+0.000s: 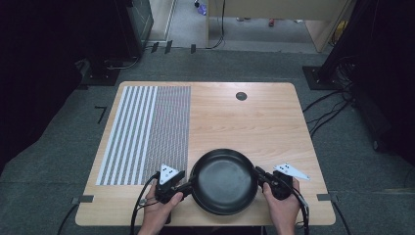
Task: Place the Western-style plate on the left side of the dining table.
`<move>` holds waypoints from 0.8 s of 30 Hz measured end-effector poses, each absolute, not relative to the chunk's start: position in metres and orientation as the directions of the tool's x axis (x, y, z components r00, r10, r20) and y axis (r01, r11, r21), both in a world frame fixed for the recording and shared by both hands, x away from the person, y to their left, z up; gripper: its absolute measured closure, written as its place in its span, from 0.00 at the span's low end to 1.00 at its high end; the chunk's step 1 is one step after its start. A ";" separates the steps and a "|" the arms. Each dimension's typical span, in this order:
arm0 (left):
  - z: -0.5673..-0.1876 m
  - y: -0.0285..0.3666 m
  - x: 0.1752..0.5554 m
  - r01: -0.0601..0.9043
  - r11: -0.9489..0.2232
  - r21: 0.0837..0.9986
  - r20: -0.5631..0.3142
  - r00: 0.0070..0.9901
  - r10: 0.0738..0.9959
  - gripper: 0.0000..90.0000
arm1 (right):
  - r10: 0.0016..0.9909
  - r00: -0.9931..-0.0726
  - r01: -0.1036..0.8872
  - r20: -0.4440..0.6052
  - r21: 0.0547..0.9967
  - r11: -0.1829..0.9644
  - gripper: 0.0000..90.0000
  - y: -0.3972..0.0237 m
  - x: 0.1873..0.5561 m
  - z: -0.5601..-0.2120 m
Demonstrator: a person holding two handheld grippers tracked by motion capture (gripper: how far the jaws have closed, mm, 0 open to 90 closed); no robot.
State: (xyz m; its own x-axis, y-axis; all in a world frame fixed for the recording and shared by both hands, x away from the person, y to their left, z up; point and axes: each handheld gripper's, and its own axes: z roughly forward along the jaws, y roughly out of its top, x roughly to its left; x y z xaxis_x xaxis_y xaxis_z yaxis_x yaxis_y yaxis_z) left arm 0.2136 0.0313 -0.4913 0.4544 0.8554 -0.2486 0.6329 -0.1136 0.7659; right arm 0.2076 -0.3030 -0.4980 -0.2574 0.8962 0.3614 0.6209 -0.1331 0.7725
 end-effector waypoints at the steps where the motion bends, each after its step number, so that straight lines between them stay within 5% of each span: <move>1: -0.493 0.029 0.213 0.628 -0.119 0.769 -0.238 0.454 0.859 0.55 | 0.897 -0.252 0.624 0.363 0.769 -0.136 0.92 -0.303 0.207 -0.497; 10: -0.499 0.015 0.208 0.603 -0.184 0.776 -0.171 0.482 0.859 0.39 | 0.908 -0.225 0.640 0.355 0.756 -0.137 0.85 -0.296 0.207 -0.500; 13: -0.498 0.012 0.207 0.605 -0.207 0.769 -0.170 0.505 0.846 0.40 | 0.908 -0.230 0.634 0.350 0.762 -0.133 0.87 -0.297 0.207 -0.499; 17: -0.497 0.016 0.207 0.597 -0.189 0.780 -0.184 0.508 0.842 0.54 | 0.888 -0.208 0.627 0.410 0.753 -0.201 0.90 -0.302 0.205 -0.500; 24: -0.494 0.024 0.210 0.628 -0.130 0.767 -0.271 0.501 0.822 0.57 | 0.866 -0.209 0.635 0.453 0.736 -0.232 0.95 -0.302 0.205 -0.499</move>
